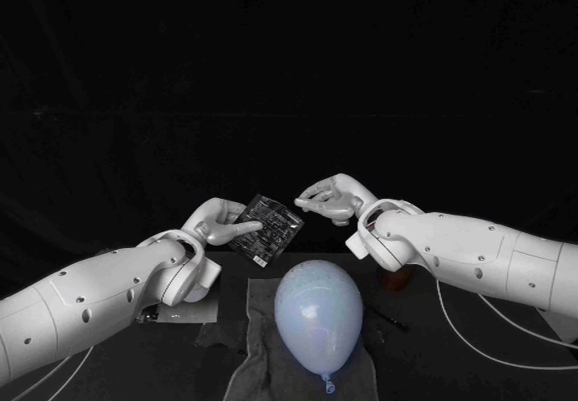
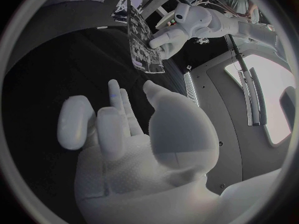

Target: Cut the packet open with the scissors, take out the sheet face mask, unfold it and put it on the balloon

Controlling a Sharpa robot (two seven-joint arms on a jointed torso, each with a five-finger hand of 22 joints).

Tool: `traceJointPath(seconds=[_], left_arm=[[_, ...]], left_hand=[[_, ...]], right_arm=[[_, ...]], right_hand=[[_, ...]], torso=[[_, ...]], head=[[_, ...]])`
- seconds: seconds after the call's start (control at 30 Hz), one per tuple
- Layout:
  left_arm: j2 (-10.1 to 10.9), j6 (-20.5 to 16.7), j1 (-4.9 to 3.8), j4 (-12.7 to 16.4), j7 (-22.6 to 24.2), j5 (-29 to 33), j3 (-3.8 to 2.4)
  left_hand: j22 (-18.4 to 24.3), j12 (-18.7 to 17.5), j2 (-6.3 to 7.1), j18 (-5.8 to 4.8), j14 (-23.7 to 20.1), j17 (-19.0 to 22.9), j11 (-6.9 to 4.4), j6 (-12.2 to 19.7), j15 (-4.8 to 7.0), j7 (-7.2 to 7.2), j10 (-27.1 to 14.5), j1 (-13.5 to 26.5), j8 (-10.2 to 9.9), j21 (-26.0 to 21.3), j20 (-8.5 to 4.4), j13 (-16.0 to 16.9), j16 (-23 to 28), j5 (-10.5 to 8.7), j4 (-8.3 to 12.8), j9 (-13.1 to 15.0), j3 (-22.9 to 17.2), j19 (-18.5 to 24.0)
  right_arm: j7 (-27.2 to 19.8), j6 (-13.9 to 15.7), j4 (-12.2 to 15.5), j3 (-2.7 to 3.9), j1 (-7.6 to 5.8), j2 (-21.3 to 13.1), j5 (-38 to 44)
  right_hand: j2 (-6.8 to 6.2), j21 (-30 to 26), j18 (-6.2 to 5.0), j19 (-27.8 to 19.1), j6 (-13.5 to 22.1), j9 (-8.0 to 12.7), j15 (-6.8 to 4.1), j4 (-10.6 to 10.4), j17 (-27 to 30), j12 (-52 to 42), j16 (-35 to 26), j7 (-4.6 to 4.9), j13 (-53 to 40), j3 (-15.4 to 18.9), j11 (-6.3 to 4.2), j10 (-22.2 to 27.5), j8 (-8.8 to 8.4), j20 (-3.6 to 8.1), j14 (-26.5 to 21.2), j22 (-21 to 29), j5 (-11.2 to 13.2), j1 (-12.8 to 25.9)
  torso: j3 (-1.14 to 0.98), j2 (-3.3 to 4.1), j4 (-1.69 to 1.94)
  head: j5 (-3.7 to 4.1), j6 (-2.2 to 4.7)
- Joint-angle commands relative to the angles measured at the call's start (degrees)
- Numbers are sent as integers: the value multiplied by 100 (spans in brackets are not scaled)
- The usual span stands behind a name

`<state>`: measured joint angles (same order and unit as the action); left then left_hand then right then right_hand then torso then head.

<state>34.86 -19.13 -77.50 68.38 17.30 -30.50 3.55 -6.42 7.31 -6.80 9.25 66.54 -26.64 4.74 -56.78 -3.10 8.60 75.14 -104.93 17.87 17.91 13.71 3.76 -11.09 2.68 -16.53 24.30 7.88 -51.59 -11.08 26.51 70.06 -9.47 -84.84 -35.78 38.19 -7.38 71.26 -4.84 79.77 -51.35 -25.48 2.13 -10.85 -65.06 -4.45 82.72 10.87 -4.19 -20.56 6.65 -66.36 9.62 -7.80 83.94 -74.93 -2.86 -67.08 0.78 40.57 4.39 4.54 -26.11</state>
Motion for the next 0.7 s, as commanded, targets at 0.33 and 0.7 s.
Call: traceJointPath(seconds=[0.33, 0.7], left_arm=[[46, 112, -10, 108, 350, -763, -8], [48, 99, -10, 112, 339, -793, -8]], left_hand=[[7, -42, -824, 96, -38, -10, 33, 44, -37, -3, -3, 4, -39, -22, -6, -3, 34, 6, 8, -2, 6, 48], [5, -45, -820, 101, -37, -13, 32, 41, -36, -5, 2, -4, -39, -17, -7, -1, 35, 6, 13, 2, 9, 42]], right_arm=[[-113, -150, -79, 26, -97, 135, -126], [-80, 131, 203, 29, -104, 182, 626]], right_hand=[[156, 435, 137, 249, -486, 7, -180, 146, -328, -137, 166, -214, -48, -152, -201, -544, 84, 132, 210, -715, 8, -580], [-114, 533, 161, 297, -636, 25, -236, 267, -402, -89, 197, -271, -33, -228, -259, -728, 98, 194, 225, -785, 8, -730]], torso=[[0, -4, 2], [5, -7, 8]], head=[[14, -21], [21, -25]])
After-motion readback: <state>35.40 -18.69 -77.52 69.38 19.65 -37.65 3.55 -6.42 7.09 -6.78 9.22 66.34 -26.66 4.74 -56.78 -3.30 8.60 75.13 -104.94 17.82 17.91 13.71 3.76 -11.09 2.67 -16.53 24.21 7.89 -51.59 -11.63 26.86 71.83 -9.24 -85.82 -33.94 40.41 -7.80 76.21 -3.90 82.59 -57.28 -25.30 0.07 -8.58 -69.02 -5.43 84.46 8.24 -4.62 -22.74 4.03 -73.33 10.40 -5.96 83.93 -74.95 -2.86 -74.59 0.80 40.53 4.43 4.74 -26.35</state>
